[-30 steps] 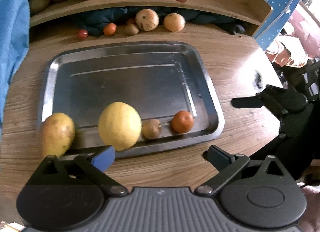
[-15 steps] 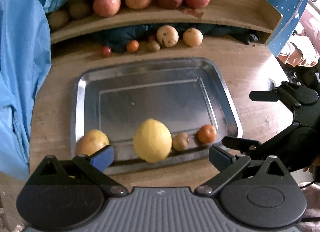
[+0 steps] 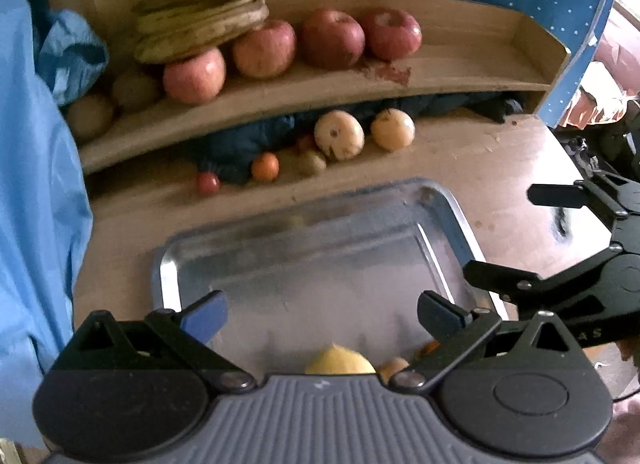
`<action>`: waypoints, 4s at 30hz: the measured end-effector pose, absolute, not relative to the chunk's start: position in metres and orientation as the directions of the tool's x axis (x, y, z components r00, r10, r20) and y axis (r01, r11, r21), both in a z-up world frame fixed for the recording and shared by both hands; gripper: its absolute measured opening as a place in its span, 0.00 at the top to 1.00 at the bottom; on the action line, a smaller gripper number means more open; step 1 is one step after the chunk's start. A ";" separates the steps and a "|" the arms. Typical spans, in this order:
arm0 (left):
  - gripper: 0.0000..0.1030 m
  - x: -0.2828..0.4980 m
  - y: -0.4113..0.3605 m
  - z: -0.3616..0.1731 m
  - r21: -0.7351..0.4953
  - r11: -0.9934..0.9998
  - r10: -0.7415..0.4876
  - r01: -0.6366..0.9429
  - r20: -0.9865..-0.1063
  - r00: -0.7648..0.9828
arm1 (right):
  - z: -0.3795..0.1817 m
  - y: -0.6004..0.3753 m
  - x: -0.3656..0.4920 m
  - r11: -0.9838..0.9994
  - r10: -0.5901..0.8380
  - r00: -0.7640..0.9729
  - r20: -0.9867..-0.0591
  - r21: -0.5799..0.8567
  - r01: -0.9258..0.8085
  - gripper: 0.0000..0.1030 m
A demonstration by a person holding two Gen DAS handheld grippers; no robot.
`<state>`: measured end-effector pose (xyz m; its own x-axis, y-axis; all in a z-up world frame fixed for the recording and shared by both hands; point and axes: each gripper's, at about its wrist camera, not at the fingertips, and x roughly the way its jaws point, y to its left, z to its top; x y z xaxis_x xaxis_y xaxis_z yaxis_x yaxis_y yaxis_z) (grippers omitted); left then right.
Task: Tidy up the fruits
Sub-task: 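Reach the left tool to the red cherry tomato while the right tool reaches a small tangerine, then close the left tool on the cherry tomato while the right tool closes on the tangerine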
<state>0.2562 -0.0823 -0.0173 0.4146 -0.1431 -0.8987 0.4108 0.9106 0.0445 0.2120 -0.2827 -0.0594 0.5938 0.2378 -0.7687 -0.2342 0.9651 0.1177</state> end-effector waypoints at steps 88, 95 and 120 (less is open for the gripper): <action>0.05 0.426 0.015 -0.090 -0.075 0.965 -0.162 0.251 -0.923 0.349 | -0.120 -0.128 0.367 0.847 0.203 0.581 -0.788 -0.156 -0.508 0.39; 0.16 0.422 0.022 -0.093 -0.091 0.961 -0.185 0.262 -0.914 0.361 | -0.125 -0.123 0.370 0.844 0.197 0.575 -0.794 -0.161 -0.512 0.47; 0.72 0.425 0.000 -0.115 -0.178 0.939 -0.277 0.293 -0.898 0.342 | -0.135 -0.122 0.385 0.857 0.180 0.579 -0.795 -0.162 -0.489 0.69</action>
